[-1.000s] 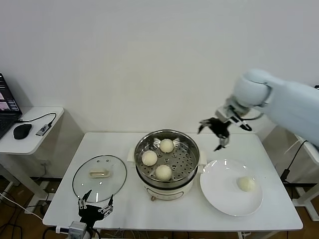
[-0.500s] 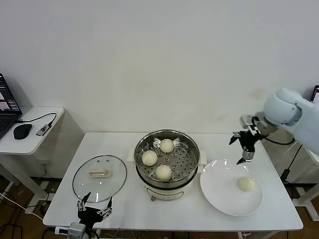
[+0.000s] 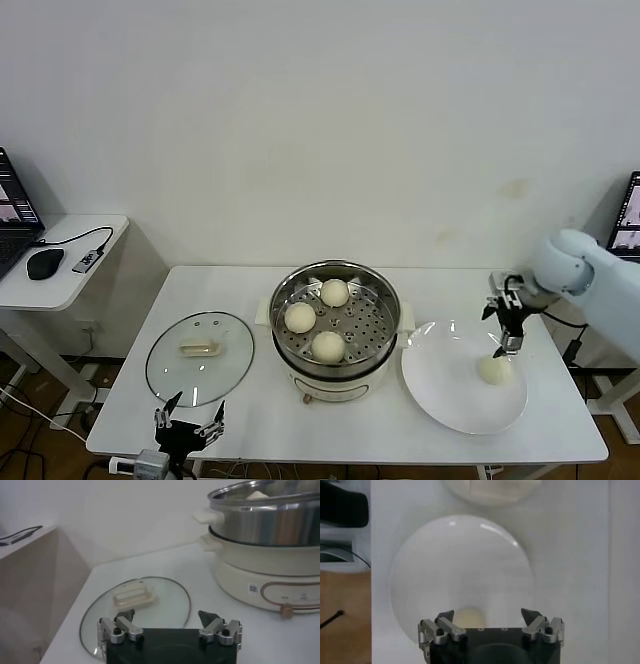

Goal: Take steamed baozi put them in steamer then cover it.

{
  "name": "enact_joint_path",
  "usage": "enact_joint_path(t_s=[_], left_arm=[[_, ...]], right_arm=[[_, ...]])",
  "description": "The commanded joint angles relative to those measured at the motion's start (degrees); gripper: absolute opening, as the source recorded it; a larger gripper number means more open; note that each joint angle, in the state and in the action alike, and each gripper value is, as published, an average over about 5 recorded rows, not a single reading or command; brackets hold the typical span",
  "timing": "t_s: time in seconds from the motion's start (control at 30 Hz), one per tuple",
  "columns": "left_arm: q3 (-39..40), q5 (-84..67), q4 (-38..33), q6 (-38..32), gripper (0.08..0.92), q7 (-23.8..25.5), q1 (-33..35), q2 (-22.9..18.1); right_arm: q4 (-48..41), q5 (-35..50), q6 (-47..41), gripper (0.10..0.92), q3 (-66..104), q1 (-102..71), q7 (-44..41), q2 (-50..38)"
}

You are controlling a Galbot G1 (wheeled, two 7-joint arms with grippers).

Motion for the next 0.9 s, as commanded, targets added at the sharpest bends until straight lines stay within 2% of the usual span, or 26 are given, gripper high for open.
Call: enact_joint_path(t_s=[0.03, 0.9], left_arm=[[-0.2, -0.3, 0.8, 0.0, 0.823, 0.0, 0.2, -0.1], [0.5, 0.2, 2.4, -0.1, 0.823, 0.2, -0.4, -0.2]], right_arm=[[-3.6, -7.1, 1.4, 0.823, 6.1, -8.9, 1.6, 1.7], [-6.5, -11.1, 2.8, 0.823, 8.3, -13.7, 2.9, 3.6]])
